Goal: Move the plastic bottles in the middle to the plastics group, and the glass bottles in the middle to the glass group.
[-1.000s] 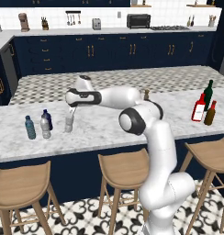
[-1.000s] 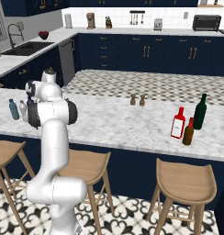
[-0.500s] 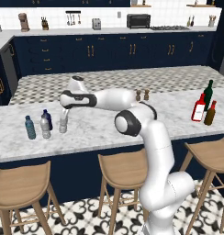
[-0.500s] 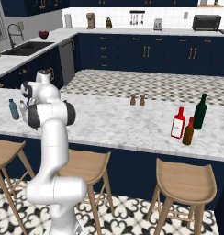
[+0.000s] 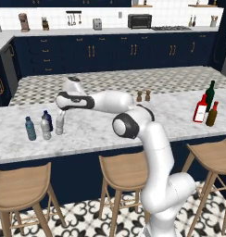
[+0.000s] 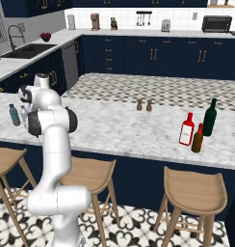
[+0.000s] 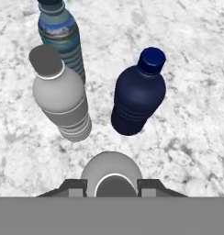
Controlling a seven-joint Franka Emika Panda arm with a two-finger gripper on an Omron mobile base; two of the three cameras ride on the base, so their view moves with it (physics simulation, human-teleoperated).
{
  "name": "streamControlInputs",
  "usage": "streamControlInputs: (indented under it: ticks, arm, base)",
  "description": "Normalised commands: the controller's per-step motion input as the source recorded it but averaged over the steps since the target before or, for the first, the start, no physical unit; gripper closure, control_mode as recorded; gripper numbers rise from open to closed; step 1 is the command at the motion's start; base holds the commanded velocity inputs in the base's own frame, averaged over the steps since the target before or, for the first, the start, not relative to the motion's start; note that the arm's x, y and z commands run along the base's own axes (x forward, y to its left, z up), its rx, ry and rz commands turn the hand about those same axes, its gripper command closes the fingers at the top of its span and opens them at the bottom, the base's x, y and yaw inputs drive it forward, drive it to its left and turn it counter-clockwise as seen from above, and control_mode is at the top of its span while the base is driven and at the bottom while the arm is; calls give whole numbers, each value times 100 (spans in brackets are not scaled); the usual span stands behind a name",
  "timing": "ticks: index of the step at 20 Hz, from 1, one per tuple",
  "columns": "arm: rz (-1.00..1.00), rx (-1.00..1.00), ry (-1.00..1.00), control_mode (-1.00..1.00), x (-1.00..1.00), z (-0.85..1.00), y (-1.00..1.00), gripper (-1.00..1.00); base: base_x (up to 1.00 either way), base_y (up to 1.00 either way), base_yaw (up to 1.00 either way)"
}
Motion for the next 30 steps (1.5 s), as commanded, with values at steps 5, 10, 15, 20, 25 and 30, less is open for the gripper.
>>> streamControlInputs:
  ticks: [5,10,15,20,25,30]
  arm:
    - [0,-7,0,-100,0,-14,3,100]
    - [0,-11,0,-100,0,-10,0,100]
    - [0,-3,2,-100,0,2,0,100]
    - [0,0,0,-100,0,0,0,100]
    - [0,0,0,-100,0,0,0,-100]
    - [0,0,0,-100,0,0,0,-100]
  base:
    - [0,0,0]
    - [0,0,0]
    - [0,0,0]
    - [0,0,0]
    - [0,0,0]
    - [0,0,0]
